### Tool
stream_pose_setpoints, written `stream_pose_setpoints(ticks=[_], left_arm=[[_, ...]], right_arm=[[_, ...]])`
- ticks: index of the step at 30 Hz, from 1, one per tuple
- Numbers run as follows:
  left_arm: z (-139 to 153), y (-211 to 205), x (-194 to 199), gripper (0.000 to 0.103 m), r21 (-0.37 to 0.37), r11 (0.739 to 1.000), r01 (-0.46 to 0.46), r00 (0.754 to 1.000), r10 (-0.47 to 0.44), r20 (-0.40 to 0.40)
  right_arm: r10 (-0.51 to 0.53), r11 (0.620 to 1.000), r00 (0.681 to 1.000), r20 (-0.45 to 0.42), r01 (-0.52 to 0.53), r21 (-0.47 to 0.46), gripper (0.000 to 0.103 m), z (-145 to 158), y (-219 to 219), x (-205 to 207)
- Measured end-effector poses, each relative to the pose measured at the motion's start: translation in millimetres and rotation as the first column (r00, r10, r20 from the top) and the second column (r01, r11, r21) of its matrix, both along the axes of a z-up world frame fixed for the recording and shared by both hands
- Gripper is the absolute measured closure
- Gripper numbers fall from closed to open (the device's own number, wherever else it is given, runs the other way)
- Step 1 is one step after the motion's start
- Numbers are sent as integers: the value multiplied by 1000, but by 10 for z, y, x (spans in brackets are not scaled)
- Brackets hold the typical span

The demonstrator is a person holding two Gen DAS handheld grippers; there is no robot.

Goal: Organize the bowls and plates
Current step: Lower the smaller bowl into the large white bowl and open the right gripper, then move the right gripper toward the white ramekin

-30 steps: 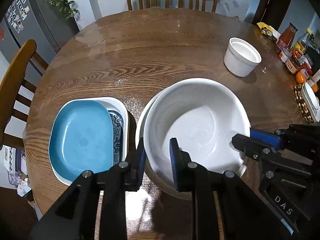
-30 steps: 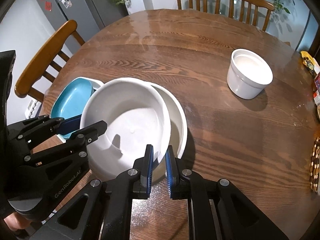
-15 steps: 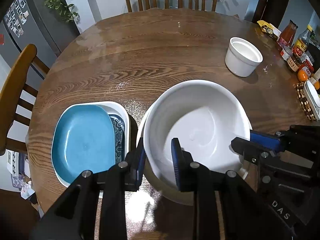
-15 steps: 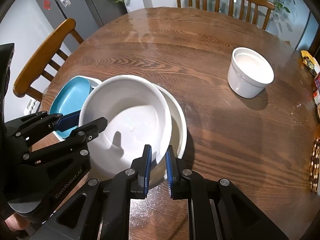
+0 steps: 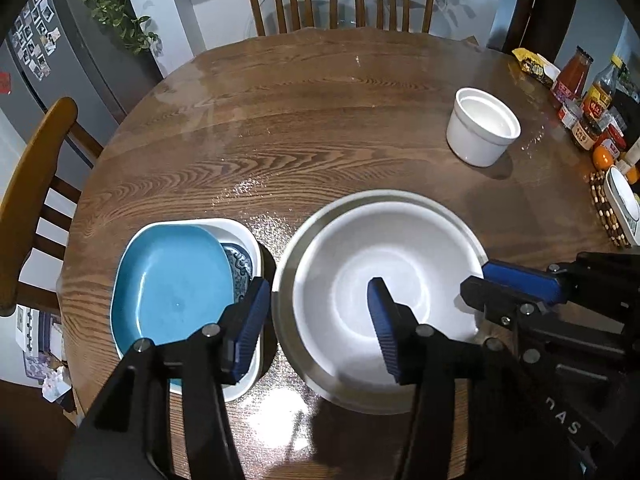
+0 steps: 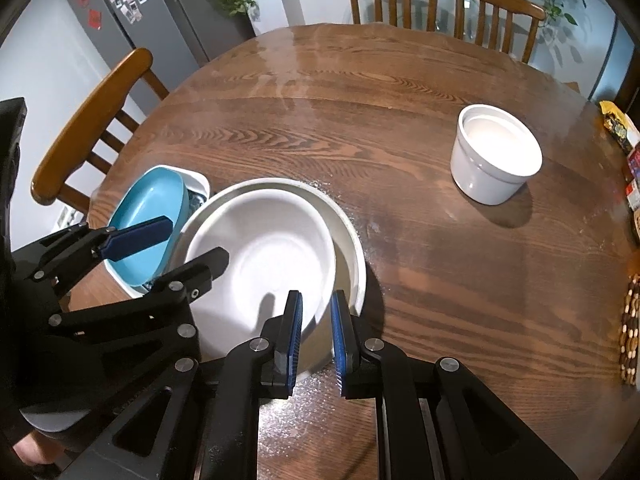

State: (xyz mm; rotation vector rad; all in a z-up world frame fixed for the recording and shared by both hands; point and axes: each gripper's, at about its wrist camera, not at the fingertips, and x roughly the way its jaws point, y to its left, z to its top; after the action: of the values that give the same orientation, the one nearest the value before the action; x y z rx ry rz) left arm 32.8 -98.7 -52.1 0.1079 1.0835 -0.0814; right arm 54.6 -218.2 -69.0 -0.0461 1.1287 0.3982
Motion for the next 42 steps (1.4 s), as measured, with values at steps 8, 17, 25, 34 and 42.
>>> stream_pose_setpoints(ticks=[8, 17, 25, 34, 42], left_arm=[[88, 28, 17, 38, -19, 1000, -21, 1000, 22, 15], [154, -64, 32, 16, -42, 999, -22, 1000, 23, 19], [258, -308, 48, 12, -75, 997, 1, 1000, 1, 23], [392, -682, 92, 2, -99, 993, 67, 997, -63, 36], [518, -978, 306, 2, -141, 986, 95, 995, -90, 39]], right_arm=[[-40, 999, 998, 43, 40, -8, 89, 107, -130, -23], [-111, 994, 989, 100, 110, 12, 52, 223, -359, -64], [-184, 983, 977, 109, 182, 34, 52, 241, -643, -94], [-268, 963, 955, 124, 266, 31, 52, 296, -1064, -112], [-330, 943, 932, 148, 333, 2, 52, 421, -1458, -13]])
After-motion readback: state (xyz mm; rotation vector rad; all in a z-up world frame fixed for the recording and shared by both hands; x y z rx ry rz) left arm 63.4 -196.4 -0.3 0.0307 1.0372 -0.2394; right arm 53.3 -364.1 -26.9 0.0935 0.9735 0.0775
